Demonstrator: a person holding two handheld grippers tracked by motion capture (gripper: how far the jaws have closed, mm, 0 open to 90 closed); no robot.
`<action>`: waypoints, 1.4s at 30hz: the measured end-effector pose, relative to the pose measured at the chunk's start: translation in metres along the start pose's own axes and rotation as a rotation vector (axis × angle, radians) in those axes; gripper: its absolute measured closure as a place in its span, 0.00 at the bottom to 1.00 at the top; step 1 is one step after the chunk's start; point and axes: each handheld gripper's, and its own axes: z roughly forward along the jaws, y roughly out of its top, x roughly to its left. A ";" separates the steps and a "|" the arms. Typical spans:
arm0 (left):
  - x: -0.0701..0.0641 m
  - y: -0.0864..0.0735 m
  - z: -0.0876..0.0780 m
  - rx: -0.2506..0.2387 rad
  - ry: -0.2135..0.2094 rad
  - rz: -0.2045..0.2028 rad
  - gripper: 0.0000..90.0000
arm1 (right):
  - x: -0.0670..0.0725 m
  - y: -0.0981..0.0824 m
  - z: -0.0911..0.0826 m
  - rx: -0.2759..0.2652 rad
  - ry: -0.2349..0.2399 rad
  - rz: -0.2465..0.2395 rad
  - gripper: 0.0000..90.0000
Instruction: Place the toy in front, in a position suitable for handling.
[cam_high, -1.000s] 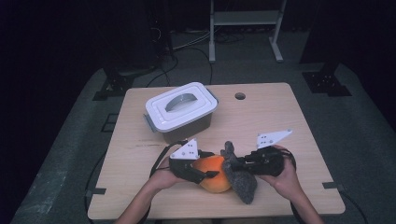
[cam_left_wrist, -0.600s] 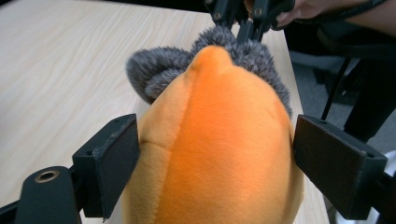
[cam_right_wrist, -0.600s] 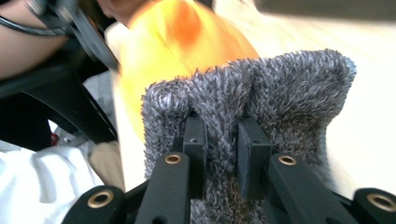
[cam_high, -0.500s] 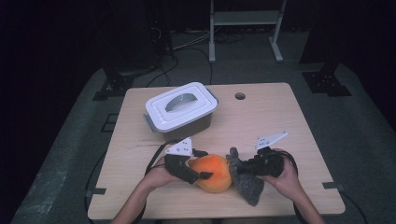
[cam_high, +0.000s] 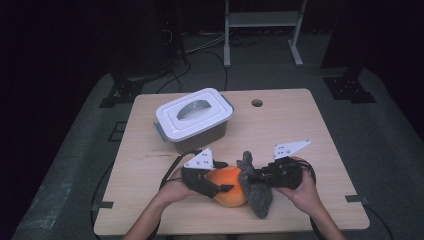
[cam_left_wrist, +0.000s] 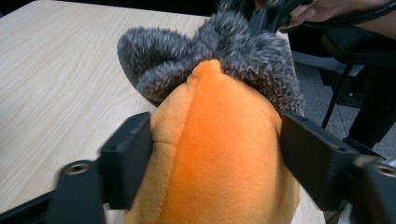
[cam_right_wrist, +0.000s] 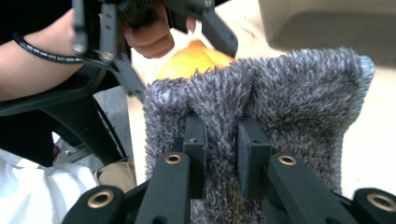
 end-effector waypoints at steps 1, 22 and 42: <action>0.001 0.000 0.000 0.000 0.002 -0.001 0.23 | -0.002 -0.002 0.001 0.002 0.005 0.005 0.84; 0.001 -0.003 -0.004 0.012 0.015 0.026 0.39 | -0.004 0.002 -0.022 -0.082 -0.021 0.021 0.84; 0.004 -0.009 -0.004 -0.019 -0.008 0.011 0.42 | -0.009 -0.005 -0.025 -0.029 -0.045 0.012 0.83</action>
